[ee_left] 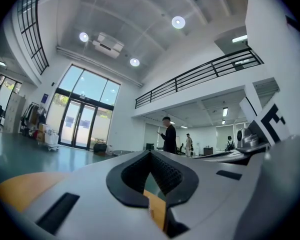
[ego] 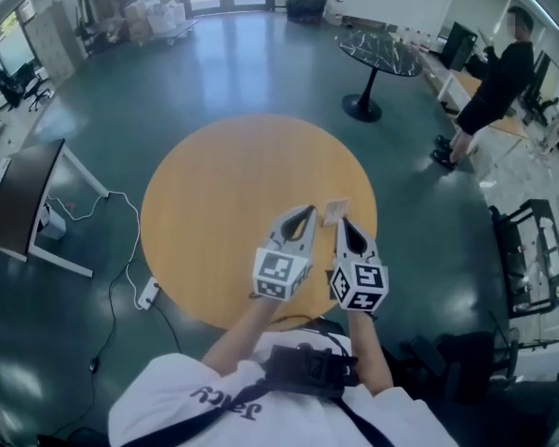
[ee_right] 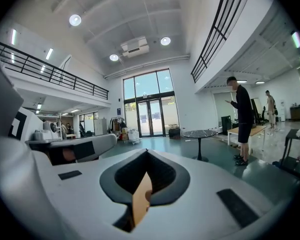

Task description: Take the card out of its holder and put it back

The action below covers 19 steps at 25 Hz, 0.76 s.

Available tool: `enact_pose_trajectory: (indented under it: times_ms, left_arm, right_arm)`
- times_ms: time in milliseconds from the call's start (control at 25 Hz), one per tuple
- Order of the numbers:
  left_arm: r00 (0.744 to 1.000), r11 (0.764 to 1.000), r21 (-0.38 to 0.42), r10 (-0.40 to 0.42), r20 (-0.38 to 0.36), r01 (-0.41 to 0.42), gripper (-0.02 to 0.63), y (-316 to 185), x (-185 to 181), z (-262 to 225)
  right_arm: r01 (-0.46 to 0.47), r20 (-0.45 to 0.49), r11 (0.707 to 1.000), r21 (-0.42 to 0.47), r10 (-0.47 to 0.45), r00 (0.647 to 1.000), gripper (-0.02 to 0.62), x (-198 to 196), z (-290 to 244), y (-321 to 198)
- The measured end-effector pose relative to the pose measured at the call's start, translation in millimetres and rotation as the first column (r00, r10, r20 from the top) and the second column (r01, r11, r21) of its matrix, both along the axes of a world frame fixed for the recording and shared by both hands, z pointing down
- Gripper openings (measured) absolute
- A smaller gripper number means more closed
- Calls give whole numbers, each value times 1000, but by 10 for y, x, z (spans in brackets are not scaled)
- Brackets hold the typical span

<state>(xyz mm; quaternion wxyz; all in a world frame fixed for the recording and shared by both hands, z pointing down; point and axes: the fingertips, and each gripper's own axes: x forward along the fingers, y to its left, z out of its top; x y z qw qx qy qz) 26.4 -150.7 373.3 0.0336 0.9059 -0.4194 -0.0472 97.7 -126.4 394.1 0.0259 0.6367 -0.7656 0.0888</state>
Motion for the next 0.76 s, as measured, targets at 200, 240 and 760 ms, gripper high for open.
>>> enact_pose_trajectory:
  times_ms: [200, 240, 760]
  left_arm:
    - [1000, 1000, -3, 8, 0, -8, 11, 56, 131, 37]
    - [1000, 1000, -6, 9, -4, -9, 11, 53, 158, 43]
    - [999, 999, -21, -26, -18, 26, 11, 11, 609, 110]
  right_arm:
    - [14, 2, 1000, 18, -14, 1000, 18, 42, -58, 20]
    - [20, -2, 1000, 17, -20, 1000, 18, 54, -53, 9]
    - [91, -13, 996, -7, -91, 996, 18, 445, 40, -99]
